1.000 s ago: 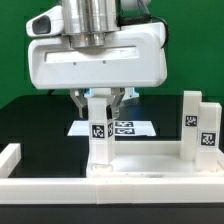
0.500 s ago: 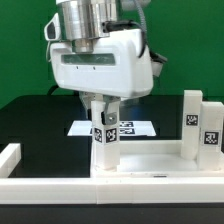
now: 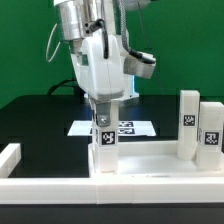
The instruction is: Assemble desk
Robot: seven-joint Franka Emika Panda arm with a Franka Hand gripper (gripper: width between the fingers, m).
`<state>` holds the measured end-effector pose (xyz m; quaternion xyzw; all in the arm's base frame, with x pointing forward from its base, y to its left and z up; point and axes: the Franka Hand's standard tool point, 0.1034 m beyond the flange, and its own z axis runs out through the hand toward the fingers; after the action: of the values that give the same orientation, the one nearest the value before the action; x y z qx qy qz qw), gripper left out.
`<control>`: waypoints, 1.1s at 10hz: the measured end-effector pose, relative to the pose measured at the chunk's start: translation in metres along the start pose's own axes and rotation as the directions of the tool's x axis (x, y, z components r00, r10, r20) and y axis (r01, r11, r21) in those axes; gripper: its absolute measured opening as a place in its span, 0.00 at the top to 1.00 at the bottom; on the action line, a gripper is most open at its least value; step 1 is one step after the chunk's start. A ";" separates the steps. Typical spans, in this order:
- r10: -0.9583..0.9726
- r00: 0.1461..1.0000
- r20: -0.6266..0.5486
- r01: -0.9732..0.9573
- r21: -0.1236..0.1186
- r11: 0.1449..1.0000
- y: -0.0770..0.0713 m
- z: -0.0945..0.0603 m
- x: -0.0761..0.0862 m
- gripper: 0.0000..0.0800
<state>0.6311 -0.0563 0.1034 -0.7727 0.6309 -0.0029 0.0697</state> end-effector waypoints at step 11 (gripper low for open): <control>-0.981 0.161 0.112 0.987 -0.033 0.158 -0.002 -0.003 -0.017 0.19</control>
Offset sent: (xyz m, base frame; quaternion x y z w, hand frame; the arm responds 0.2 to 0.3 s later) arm 0.0019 0.0299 0.0016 -0.0669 -0.0772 -0.4387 0.8928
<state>0.6296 -0.0392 0.1086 -0.9992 -0.0222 0.0084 0.0335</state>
